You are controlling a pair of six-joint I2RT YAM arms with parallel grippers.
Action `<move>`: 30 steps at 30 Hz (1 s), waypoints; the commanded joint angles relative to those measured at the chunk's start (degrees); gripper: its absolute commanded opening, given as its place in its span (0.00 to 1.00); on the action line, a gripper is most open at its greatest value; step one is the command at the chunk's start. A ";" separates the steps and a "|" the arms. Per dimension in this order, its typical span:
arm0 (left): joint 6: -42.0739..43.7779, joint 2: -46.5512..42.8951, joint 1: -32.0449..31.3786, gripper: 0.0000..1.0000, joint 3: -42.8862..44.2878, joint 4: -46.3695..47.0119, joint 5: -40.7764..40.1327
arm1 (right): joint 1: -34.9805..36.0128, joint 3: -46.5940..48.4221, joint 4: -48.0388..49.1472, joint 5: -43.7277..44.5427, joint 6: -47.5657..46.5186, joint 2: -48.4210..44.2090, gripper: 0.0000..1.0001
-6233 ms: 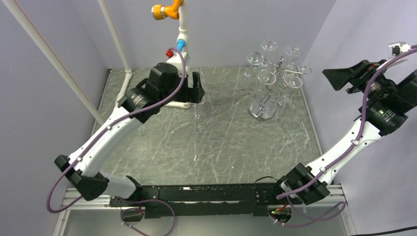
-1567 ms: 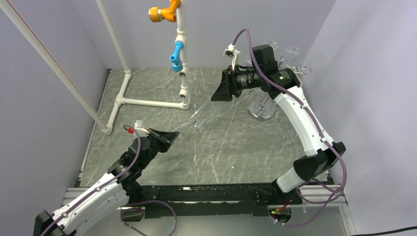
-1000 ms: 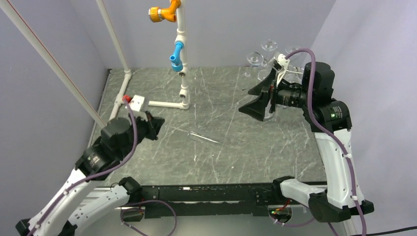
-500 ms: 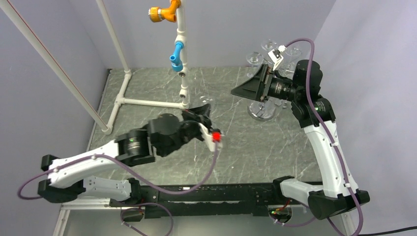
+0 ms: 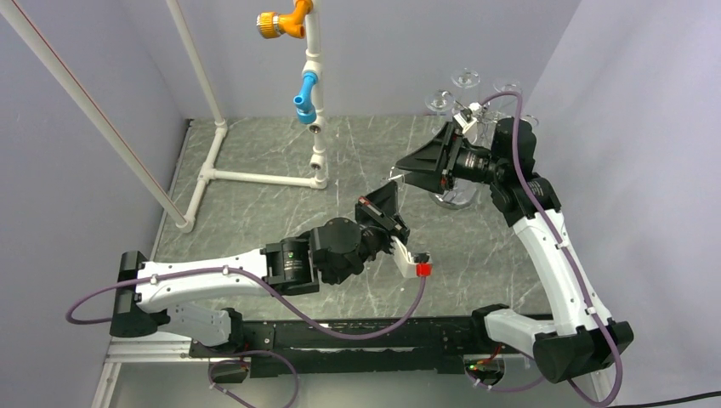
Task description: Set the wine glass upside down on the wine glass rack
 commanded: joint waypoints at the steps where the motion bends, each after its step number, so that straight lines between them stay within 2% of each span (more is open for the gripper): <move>1: 3.80 0.29 -1.12 0.00 2.00 10.64 -1.71 | -0.10 -0.10 7.27 -2.89 4.96 -1.40 0.63; 6: 1.68 0.98 -1.18 0.00 2.24 11.23 -1.33 | -0.03 -0.57 9.97 -4.50 5.86 -1.36 0.48; 12: -1.60 0.42 -1.14 0.00 1.39 12.94 -1.47 | 0.44 -0.55 10.16 -6.01 4.50 -1.60 0.46; 18: -3.71 0.57 -1.11 0.00 1.59 14.17 -1.39 | 0.82 -1.12 10.85 -7.11 4.39 -1.62 0.35; 22: -4.92 0.98 -1.16 0.00 2.04 13.91 -0.80 | 1.11 -1.10 13.37 -8.42 5.26 -1.46 0.21; 26: -6.72 1.26 -1.13 0.00 2.29 14.34 -0.44 | 0.94 -0.71 15.09 -9.49 5.30 -1.63 0.01; 28: -9.45 1.14 -1.13 0.00 2.67 13.94 -0.24 | 0.13 -0.19 14.37 -9.49 4.86 -1.88 0.00; 30: -13.04 0.35 -1.16 0.10 3.09 12.41 0.73 | -1.46 -0.02 13.49 -9.58 4.50 -2.17 0.00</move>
